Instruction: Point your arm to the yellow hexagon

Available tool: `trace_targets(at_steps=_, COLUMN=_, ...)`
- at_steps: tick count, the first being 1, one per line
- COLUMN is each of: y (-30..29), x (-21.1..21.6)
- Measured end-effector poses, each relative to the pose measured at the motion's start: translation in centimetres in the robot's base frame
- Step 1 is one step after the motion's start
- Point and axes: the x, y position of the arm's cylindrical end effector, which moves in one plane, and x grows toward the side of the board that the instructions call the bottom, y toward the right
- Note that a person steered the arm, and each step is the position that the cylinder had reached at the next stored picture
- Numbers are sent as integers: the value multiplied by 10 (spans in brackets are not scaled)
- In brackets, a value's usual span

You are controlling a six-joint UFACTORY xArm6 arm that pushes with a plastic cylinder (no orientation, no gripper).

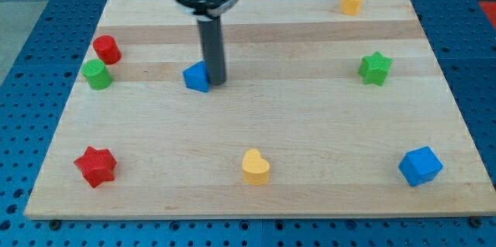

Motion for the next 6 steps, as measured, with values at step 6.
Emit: trace_targets(at_steps=6, y=166, x=-76)
